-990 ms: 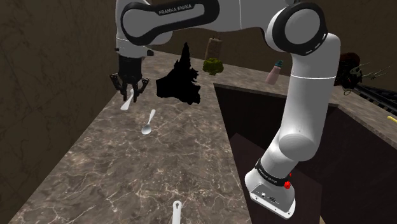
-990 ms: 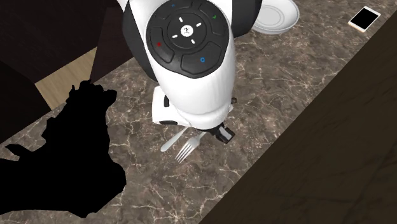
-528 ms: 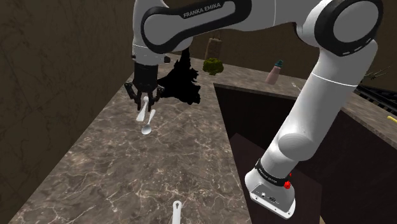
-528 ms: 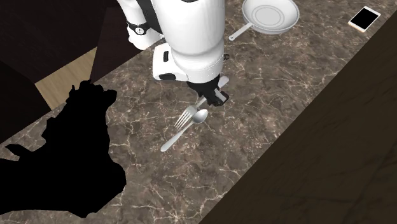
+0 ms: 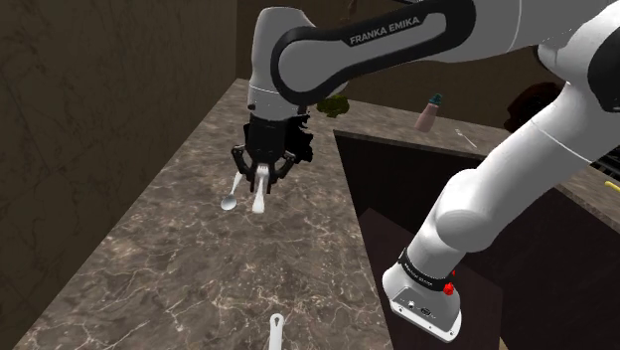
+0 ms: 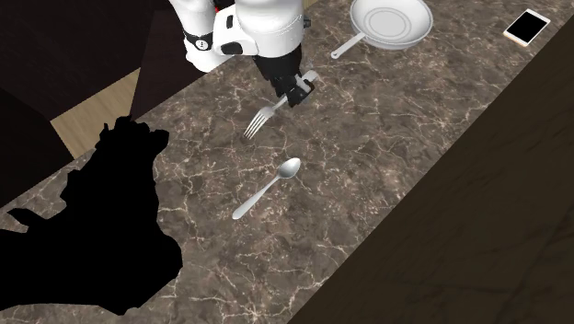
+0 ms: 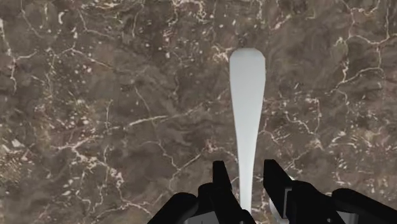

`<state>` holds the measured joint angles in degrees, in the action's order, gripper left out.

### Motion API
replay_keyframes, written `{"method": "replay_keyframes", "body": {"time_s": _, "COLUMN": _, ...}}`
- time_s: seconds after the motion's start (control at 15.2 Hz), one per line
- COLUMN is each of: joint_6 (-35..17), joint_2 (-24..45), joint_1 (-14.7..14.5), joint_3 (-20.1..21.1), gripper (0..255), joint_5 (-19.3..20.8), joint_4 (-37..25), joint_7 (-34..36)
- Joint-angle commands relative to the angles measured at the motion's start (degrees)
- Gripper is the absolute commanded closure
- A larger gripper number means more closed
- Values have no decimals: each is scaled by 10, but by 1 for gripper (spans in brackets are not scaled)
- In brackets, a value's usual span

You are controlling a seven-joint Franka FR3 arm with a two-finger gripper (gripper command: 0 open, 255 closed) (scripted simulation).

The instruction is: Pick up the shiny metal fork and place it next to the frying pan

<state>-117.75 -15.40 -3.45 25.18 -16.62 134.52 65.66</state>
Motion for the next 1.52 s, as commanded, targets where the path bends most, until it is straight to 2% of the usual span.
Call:
{"method": "replay_keyframes", "body": {"time_s": 0.0, "joint_6": 3, "joint_2": -45, "joint_1": -11, "joint_3": -1, "gripper": 255, "joint_5": -21, "joint_4": 40, "joint_7": -4}}
{"method": "replay_keyframes", "body": {"time_s": 0.4, "joint_6": 36, "joint_2": -192, "joint_1": -61, "joint_3": -6, "gripper": 255, "joint_5": -75, "joint_4": 151, "joint_7": -2}}
{"method": "replay_keyframes", "body": {"time_s": 0.79, "joint_6": 97, "joint_2": -345, "joint_1": -125, "joint_3": -7, "gripper": 255, "joint_5": -117, "joint_4": 242, "joint_7": 28}}
{"method": "replay_keyframes", "body": {"time_s": 1.45, "joint_6": 5, "joint_2": -307, "joint_1": -135, "joint_3": 24, "gripper": 255, "joint_5": -151, "joint_4": 298, "joint_7": 13}}
